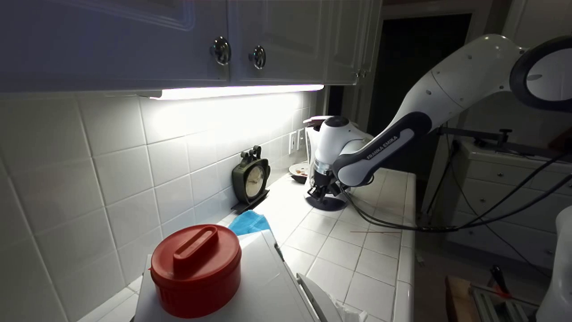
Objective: Close the lid of the kettle, put the kettle on the coffee making machine stand and press the bottom button of the coffee maker
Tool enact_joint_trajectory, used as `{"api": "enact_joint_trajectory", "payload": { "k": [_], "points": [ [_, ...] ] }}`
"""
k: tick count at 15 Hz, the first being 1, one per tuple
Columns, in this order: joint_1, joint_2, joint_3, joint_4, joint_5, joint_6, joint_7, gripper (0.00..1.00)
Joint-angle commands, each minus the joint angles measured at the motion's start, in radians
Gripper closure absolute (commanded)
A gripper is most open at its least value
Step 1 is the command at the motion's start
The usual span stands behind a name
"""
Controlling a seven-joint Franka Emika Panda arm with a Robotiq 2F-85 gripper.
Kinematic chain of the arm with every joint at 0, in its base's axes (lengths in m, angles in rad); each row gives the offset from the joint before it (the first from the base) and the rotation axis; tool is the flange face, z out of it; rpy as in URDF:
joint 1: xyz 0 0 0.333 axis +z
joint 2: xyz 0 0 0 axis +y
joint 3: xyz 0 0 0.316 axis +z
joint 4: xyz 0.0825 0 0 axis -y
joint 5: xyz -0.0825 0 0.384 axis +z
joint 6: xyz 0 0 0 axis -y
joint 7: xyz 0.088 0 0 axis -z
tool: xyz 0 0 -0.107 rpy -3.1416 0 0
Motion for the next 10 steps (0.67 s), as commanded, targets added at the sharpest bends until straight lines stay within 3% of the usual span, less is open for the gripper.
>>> {"api": "enact_joint_trajectory", "payload": {
  "k": [1, 3, 4, 6, 10],
  "points": [
    [-0.011, -0.11, 0.06, -0.086, 0.066, 0.045, -0.123, 1.0],
    [-0.018, -0.158, 0.098, -0.118, 0.125, 0.047, -0.197, 0.97],
    [-0.02, -0.181, 0.111, -0.134, 0.151, 0.041, -0.23, 0.73],
    [-0.024, -0.232, 0.14, -0.167, 0.233, 0.021, -0.31, 0.69],
    [-0.018, -0.334, 0.153, -0.216, 0.288, -0.06, -0.335, 0.42]
  ]
}}
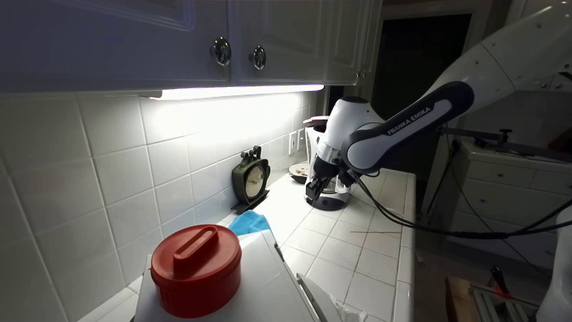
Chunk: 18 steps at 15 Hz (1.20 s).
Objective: Close the lid of the kettle, put the kettle on the coffee making machine stand and press the bottom button of the coffee maker
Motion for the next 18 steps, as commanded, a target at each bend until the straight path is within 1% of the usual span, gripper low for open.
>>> {"api": "enact_joint_trajectory", "payload": {
  "k": [1, 4, 5, 6, 7, 10, 14, 18],
  "points": [
    [-0.011, -0.132, 0.021, -0.08, 0.063, -0.078, -0.047, 0.35],
    [-0.01, -0.193, 0.021, -0.103, 0.09, -0.122, -0.062, 0.15],
    [-0.007, -0.212, 0.019, -0.108, 0.118, -0.146, -0.082, 0.07],
    [-0.01, -0.226, 0.019, -0.113, 0.117, -0.163, -0.07, 0.02],
    [-0.009, -0.242, 0.02, -0.118, 0.125, -0.183, -0.071, 0.0],
    [-0.015, -0.277, 0.027, -0.131, 0.105, -0.221, -0.033, 0.0],
    [-0.033, -0.3, 0.045, -0.146, 0.068, -0.224, 0.039, 0.0],
    [-0.058, -0.319, 0.072, -0.168, 0.034, -0.201, 0.132, 0.0]
  ]
}}
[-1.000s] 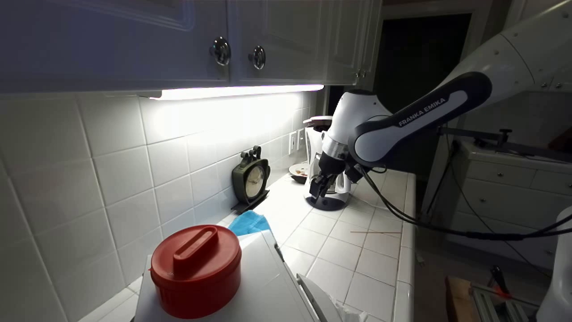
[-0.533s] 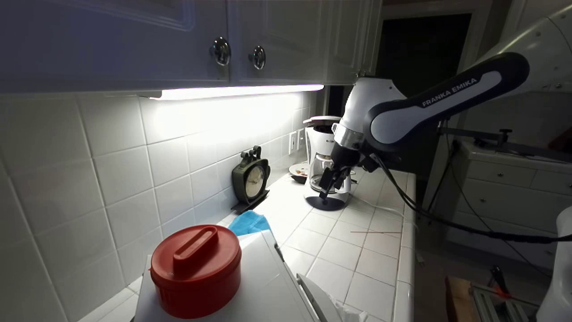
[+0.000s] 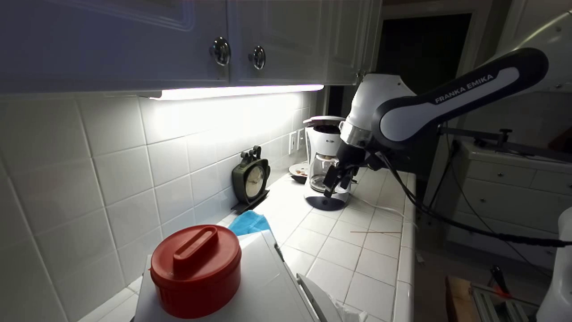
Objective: Close the lid of the kettle, put the kettle on the coffee making machine stand and press the bottom button of the coffee maker
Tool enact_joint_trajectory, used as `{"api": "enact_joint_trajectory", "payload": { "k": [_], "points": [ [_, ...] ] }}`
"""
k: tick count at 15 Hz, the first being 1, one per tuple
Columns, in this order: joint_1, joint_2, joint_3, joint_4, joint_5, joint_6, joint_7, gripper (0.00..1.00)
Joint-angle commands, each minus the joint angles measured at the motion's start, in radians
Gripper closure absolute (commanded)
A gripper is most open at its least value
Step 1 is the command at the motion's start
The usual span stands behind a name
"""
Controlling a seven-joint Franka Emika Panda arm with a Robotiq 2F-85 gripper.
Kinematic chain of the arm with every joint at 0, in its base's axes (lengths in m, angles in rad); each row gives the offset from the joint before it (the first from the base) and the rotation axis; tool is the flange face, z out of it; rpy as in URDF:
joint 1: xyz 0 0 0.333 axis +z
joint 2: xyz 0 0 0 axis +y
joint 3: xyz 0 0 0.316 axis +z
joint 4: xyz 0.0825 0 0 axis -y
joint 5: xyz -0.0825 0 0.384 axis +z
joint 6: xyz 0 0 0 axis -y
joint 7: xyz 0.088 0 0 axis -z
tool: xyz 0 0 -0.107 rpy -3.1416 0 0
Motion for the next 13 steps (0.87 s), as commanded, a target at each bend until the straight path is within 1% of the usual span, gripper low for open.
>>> {"api": "enact_joint_trajectory", "payload": {
  "k": [1, 6, 7, 13],
  "points": [
    [-0.028, -0.054, 0.034, -0.043, -0.034, 0.009, 0.071, 0.0],
    [-0.047, -0.074, 0.055, -0.058, -0.062, 0.036, 0.104, 0.0],
    [-0.034, -0.032, 0.042, -0.019, -0.026, 0.012, 0.064, 0.0],
    [-0.039, -0.041, 0.047, -0.026, -0.032, 0.019, 0.071, 0.0]
  ]
}}
